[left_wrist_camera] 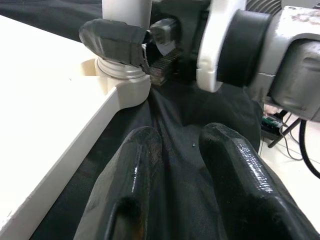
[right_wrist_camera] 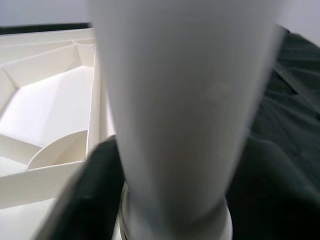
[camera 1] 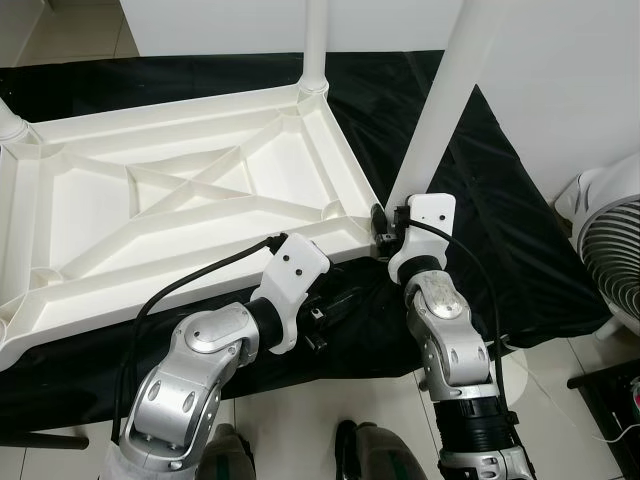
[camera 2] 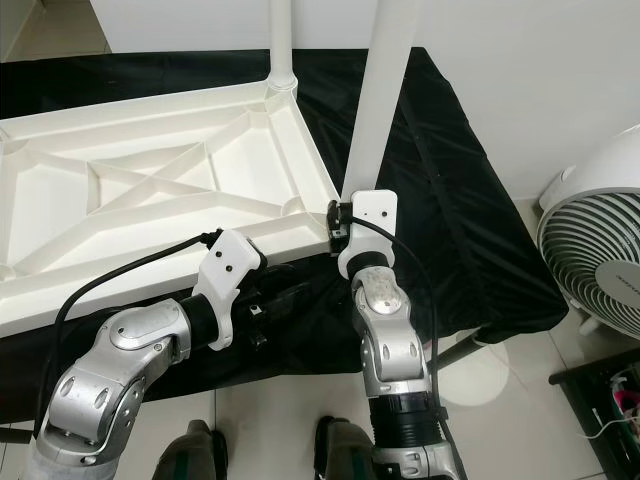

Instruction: Building children table

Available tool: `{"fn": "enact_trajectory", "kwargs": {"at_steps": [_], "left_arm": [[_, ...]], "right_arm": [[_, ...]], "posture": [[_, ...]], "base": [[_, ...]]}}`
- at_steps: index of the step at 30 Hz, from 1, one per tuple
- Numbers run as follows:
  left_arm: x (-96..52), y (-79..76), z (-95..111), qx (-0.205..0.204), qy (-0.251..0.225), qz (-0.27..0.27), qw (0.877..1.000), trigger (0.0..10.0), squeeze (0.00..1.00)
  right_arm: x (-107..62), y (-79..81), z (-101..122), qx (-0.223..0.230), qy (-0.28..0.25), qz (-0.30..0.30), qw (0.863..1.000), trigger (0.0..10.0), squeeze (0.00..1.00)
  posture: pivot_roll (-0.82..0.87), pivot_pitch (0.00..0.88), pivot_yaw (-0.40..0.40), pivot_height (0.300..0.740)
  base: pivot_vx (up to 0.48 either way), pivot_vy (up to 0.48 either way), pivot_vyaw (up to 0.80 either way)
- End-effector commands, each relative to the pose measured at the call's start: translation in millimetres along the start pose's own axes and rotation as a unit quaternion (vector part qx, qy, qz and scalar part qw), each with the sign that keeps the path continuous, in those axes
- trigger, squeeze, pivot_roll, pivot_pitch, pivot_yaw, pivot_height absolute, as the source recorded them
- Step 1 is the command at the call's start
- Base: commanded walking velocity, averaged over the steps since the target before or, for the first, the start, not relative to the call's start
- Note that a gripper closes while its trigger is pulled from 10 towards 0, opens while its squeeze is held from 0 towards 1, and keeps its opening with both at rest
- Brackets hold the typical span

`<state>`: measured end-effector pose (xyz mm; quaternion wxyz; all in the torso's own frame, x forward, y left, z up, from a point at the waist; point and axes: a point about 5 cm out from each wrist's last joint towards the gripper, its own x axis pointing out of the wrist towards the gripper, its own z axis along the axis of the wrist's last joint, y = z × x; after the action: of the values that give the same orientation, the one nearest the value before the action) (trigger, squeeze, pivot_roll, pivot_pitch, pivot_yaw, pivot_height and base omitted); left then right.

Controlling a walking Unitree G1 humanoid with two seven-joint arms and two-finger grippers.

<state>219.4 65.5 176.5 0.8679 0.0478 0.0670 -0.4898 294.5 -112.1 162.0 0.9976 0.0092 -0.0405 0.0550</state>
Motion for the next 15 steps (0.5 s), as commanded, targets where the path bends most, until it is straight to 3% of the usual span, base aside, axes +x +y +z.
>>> {"fn": "enact_trajectory", "kwargs": {"at_steps": [1, 7, 8, 15], "left_arm": [[-0.2, 1.5, -1.7, -0.007, 0.004, 0.039, 0.999, 10.0, 0.0], [-1.5, 3.4, -1.4, -0.005, 0.004, 0.044, 0.999, 10.0, 0.0], [-1.5, 4.0, -1.3, -0.005, 0.005, 0.044, 0.999, 10.0, 0.0], [-1.8, 5.9, 0.1, -0.003, 0.002, 0.048, 0.999, 10.0, 0.0]], "right_arm": [[-2.7, -3.2, -0.9, 0.009, 0.003, 0.006, 1.0, 10.0, 1.0], [0.4, -13.5, 3.3, -0.015, 0.002, 0.105, 0.994, 10.0, 1.0], [1.3, -15.5, 3.4, -0.019, 0.004, 0.121, 0.992, 10.0, 0.0], [4.2, -28.1, 6.6, -0.05, 0.0, 0.242, 0.969, 10.0, 0.0]], "posture": [[-0.06, 0.131, -0.011, 0.74], [-0.06, 0.138, -0.009, 0.74], [-0.05, 0.138, -0.009, 0.74], [-0.05, 0.135, -0.005, 0.74]], "base": [[0.0, 0.0, 0.0], [0.0, 0.0, 0.0], [0.0, 0.0, 0.0], [0.0, 0.0, 0.0]]}}
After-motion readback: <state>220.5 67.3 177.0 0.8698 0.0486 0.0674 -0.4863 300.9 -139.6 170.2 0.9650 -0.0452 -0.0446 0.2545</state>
